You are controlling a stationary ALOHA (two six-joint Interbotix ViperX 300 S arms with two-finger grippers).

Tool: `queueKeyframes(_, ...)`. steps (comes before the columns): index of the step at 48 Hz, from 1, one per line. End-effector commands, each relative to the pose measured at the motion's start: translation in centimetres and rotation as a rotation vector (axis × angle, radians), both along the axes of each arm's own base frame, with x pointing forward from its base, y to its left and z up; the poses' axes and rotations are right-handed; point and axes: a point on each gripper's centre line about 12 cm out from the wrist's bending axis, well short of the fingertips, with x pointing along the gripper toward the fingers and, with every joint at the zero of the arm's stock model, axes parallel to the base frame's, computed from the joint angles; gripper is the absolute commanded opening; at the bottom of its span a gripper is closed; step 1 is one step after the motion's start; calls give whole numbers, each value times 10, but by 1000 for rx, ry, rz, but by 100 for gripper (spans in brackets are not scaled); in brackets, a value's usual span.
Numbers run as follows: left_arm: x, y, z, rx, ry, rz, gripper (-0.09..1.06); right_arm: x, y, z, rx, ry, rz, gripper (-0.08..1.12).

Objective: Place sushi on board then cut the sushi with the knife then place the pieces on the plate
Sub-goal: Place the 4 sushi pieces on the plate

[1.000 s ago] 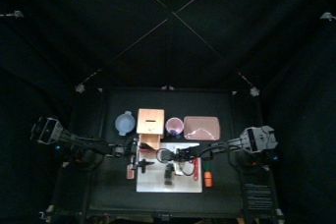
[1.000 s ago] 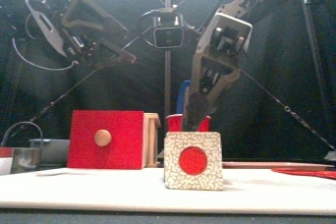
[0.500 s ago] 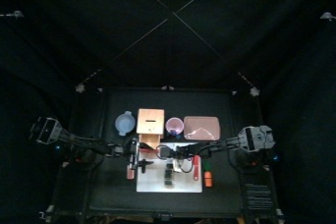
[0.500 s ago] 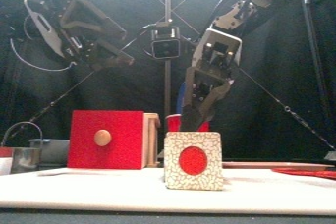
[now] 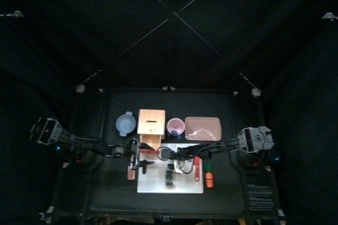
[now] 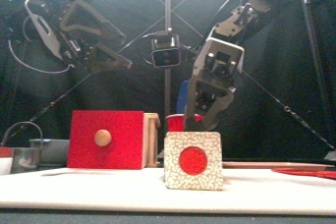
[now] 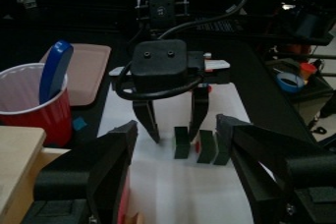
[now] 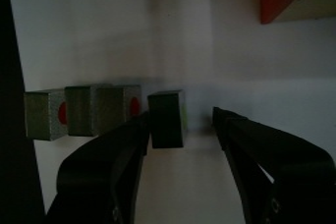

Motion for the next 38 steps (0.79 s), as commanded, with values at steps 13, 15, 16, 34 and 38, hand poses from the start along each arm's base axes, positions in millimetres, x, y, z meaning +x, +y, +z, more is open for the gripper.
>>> queueKeyframes(13,0,1,4,-16,-17,17,97,-4,0,27,37,-40,-27,52)
queueKeyframes(15,0,1,3,-15,-16,17,97,-8,0,32,51,-39,-33,52)
queueKeyframes(16,0,1,3,-14,-16,15,97,-12,-1,36,61,-39,-41,52)
queueKeyframes(34,-1,1,2,-13,-11,14,97,-88,-34,54,191,-29,-315,52)
queueKeyframes(38,-1,1,2,-13,-11,14,97,-101,-46,54,199,-33,-397,52)
